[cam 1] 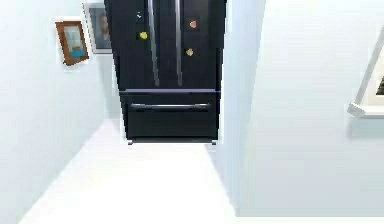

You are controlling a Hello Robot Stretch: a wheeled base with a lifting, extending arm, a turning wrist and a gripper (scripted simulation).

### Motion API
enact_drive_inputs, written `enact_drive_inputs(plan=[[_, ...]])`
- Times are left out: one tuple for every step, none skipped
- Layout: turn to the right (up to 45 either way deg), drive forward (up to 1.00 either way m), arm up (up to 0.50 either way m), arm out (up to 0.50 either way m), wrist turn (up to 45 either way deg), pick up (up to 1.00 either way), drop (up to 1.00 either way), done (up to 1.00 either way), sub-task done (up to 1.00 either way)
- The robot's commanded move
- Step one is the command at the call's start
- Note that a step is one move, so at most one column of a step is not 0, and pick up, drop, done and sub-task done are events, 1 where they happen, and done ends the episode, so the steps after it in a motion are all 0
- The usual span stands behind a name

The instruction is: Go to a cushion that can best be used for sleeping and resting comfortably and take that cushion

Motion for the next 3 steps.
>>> enact_drive_inputs(plan=[[-45.0, 0.0, 0.0, 0.0, 0.0, 0.0, 0.0, 0.0, 0.0], [-33.0, 0.0, 0.0, 0.0, 0.0, 0.0, 0.0, 0.0, 0.0], [0.0, 1.0, 0.0, 0.0, 0.0, 0.0, 0.0, 0.0, 0.0]])
